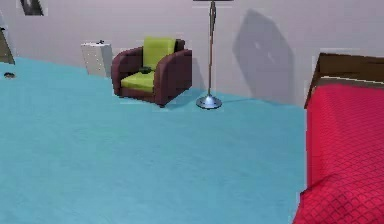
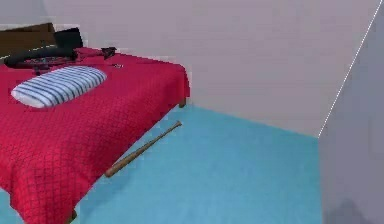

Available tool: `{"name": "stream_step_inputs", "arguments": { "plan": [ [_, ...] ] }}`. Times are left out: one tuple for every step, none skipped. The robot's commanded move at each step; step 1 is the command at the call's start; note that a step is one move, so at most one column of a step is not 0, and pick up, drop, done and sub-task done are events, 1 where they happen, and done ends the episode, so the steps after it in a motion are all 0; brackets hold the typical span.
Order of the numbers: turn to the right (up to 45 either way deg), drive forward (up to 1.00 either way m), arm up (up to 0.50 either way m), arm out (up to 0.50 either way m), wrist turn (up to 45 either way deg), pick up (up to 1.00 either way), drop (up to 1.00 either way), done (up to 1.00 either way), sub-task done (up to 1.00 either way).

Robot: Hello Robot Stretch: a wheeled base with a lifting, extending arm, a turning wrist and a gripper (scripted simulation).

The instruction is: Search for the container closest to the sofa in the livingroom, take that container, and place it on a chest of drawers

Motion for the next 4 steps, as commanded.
{"name": "stream_step_inputs", "arguments": {
  "plan": [
    [27.0,0.00,0.00,0.00,0.0,0.00,0.00,0.00,0.00],
    [0.0,0.20,0.00,0.00,0.0,0.00,0.00,0.00,0.00],
    [-45.0,0.00,0.00,0.00,0.0,0.00,0.00,0.00,0.00],
    [-24.0,0.00,0.00,0.00,0.0,0.00,0.00,0.00,0.00]
  ]
}}
